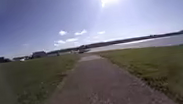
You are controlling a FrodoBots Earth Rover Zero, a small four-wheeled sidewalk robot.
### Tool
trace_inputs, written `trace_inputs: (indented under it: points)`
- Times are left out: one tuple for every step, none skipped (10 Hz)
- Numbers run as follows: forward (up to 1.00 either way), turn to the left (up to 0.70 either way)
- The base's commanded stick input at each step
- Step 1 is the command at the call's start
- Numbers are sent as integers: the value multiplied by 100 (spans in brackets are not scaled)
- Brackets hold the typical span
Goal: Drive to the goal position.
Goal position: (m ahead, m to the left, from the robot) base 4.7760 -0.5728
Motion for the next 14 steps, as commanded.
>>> trace_inputs:
  points:
    - [85,0]
    - [85,0]
    - [85,0]
    - [85,0]
    - [85,0]
    - [85,0]
    - [85,0]
    - [85,0]
    - [85,0]
    - [85,0]
    - [85,0]
    - [85,0]
    - [85,0]
    - [85,0]
